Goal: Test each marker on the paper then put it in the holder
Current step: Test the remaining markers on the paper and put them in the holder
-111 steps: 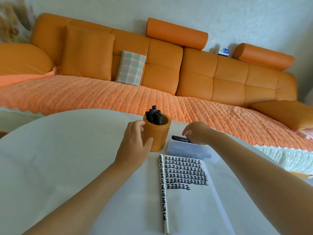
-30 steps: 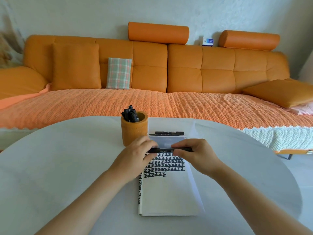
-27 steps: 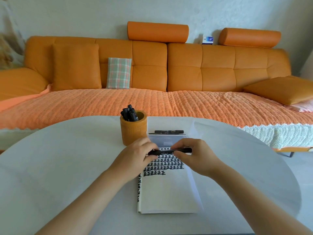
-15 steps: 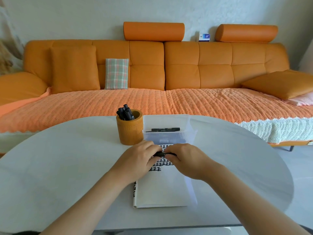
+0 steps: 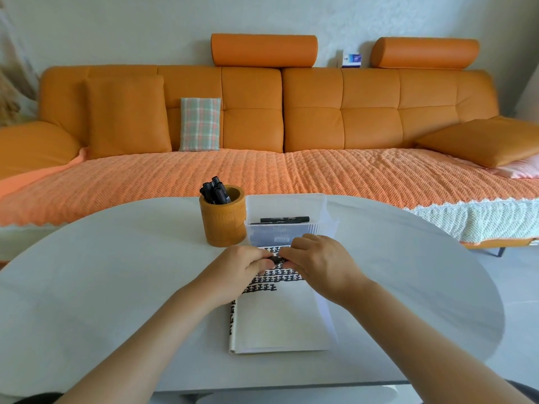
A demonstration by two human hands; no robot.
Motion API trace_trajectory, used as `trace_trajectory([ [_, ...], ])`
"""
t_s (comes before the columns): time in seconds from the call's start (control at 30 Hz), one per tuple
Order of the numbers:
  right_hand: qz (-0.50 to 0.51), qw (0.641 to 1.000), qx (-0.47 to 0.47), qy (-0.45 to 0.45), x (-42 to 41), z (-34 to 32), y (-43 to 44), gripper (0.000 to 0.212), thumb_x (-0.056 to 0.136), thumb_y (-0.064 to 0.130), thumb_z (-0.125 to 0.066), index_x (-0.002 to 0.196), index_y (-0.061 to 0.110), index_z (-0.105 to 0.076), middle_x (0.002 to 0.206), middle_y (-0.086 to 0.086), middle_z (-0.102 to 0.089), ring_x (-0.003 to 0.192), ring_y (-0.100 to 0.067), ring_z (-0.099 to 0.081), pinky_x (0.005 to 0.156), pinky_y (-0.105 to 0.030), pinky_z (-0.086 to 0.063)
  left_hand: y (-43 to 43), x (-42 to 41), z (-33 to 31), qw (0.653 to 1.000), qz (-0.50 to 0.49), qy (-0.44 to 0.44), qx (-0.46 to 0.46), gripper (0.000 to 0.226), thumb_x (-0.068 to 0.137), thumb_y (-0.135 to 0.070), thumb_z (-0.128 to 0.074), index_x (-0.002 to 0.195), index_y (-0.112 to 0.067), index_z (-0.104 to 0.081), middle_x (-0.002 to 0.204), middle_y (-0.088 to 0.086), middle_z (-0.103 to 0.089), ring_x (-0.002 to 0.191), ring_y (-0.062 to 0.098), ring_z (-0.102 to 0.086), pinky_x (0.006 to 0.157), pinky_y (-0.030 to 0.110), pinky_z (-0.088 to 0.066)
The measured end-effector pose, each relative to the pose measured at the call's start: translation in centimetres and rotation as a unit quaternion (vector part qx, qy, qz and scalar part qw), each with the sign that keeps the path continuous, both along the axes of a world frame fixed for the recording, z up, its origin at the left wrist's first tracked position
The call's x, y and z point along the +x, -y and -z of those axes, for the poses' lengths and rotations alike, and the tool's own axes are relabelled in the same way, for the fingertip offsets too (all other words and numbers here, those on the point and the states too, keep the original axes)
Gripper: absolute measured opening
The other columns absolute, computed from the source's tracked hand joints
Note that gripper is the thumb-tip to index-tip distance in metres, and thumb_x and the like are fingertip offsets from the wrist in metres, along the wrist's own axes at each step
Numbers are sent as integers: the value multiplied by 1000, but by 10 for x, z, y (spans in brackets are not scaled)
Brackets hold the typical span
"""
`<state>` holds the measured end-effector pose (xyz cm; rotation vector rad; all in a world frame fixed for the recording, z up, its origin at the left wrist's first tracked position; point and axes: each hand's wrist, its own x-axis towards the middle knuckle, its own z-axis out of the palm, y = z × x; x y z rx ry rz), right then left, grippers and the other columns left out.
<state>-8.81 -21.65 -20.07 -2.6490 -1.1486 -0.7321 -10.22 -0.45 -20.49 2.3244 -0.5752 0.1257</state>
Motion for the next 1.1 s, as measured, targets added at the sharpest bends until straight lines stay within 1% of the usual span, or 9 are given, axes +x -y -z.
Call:
trace_trajectory([
  [0.1,15,999,12,-28,-8,-3,-6,33,99,40,-41,93,22,-67,73,6,-57,65,-21,-54,52,-35,-43,-7,3,-2,997,19,65,28,16,94,-23,-60,106,-20,-72,83,0,-63,82,12,-57,72,39,-47],
  [0.23,48,935,136,-325,-11,-9,-14,36,101,31,-50,69,16,-54,59,6,-43,56,-12,-37,55,-30,-32,-13,5,1,965,57,222,127,11,90,-19,-65,97,-12,-69,82,-1,-60,83,15,-55,67,38,-48],
  [0.3,36,907,179,-379,-9,-10,-13,38,99,28,-53,64,12,-51,57,5,-40,56,-10,-33,56,-29,-30,-14,4,4,955,56,249,150,12,91,-21,-64,98,-12,-68,82,-1,-60,81,15,-54,64,38,-48],
  [0.43,10,985,52,-161,-5,0,-9,29,100,36,-50,83,17,-64,65,6,-52,62,-14,-47,54,-35,-40,-13,1,6,989,23,129,66,18,95,-25,-58,107,-18,-69,86,-1,-62,82,13,-57,71,40,-49],
  [0.53,-6,999,18,-47,-1,-1,-7,31,97,40,-45,93,21,-68,72,5,-56,66,-21,-54,51,-34,-43,-11,0,5,1000,-2,17,-17,17,97,-27,-56,103,-24,-72,84,-3,-65,81,10,-59,76,38,-47],
  [0.63,13,998,4,-68,-5,0,-14,33,98,41,-41,87,21,-65,72,5,-57,67,-21,-55,53,-35,-42,-15,1,6,999,3,34,-7,16,96,-26,-58,103,-25,-72,82,-5,-64,80,9,-58,74,37,-47],
  [0.8,32,919,142,-366,-6,-7,-20,30,99,31,-51,74,18,-62,69,-3,-58,66,-17,-49,66,-40,-44,-24,2,10,960,41,246,128,17,88,-19,-67,102,-10,-70,84,0,-63,80,16,-57,62,39,-51],
  [0.97,18,995,13,-92,-2,1,-19,22,96,35,-50,93,25,-70,75,7,-61,70,-18,-54,57,-38,-47,-26,2,16,992,5,117,57,16,97,-25,-55,99,-16,-68,85,-4,-62,80,11,-57,70,39,-49],
  [1.1,13,995,57,-76,3,-3,-9,17,92,31,-57,95,25,-72,81,7,-63,73,-21,-57,61,-35,-47,-42,9,20,998,-36,44,27,16,97,-27,-55,100,-23,-70,88,-13,-61,85,3,-57,77,28,-47],
])
